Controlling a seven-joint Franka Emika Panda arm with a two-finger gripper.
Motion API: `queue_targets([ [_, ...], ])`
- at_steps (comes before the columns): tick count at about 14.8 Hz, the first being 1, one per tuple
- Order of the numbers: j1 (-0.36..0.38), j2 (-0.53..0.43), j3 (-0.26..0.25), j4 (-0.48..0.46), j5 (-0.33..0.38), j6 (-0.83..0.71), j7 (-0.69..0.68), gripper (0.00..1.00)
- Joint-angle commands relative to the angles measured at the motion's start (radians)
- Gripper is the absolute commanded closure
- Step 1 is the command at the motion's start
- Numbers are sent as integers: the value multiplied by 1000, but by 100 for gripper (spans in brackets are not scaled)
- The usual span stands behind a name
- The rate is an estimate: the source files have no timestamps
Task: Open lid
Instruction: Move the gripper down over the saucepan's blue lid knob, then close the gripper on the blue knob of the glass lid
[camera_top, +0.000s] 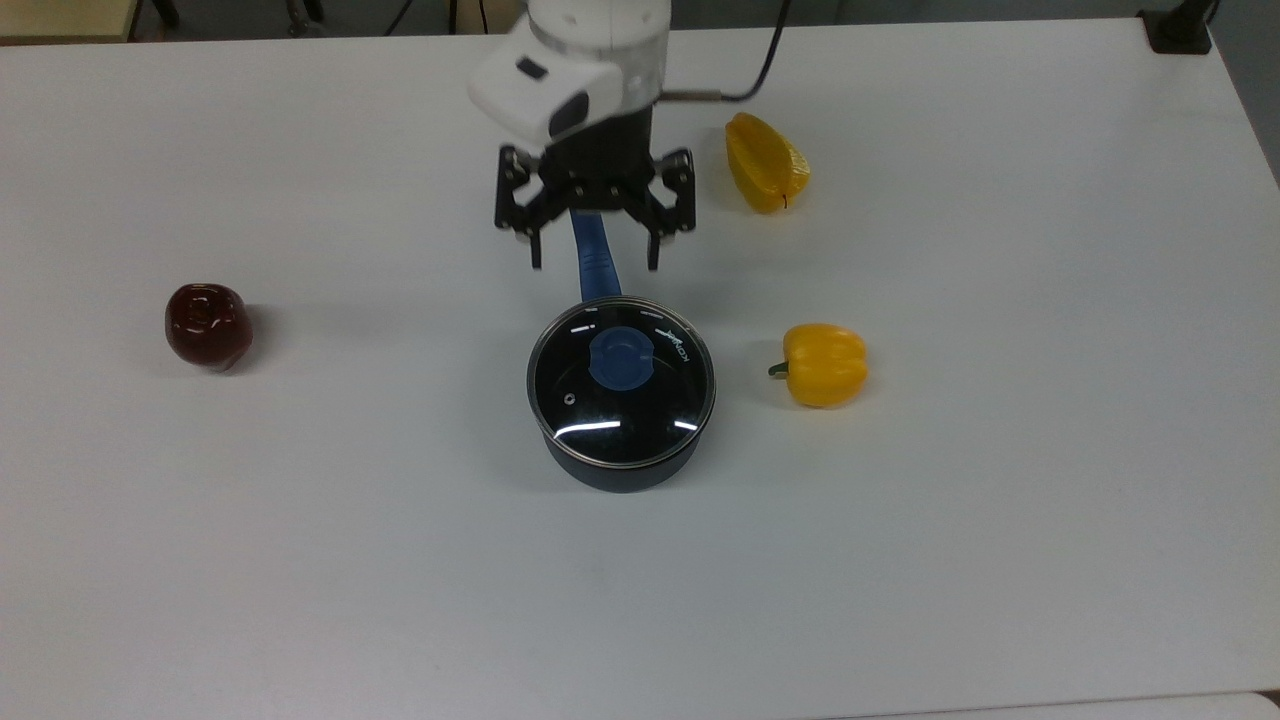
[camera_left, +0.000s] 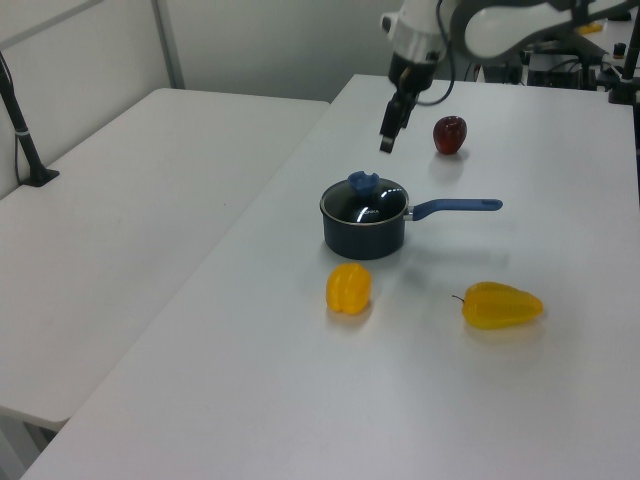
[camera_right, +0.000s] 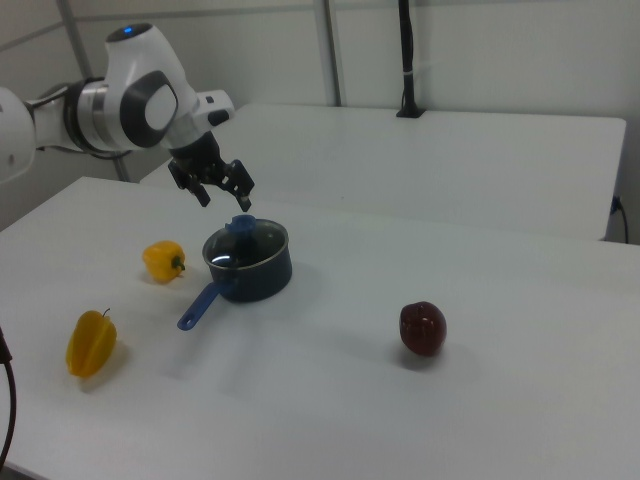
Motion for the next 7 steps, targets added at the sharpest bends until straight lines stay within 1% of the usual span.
queue_targets([
  [1,9,89,-1,13,5,157,10,0],
  [4,5,122,-1,14,4,208,10,0],
  [7,8,143,-1,14,-5,211,10,0],
])
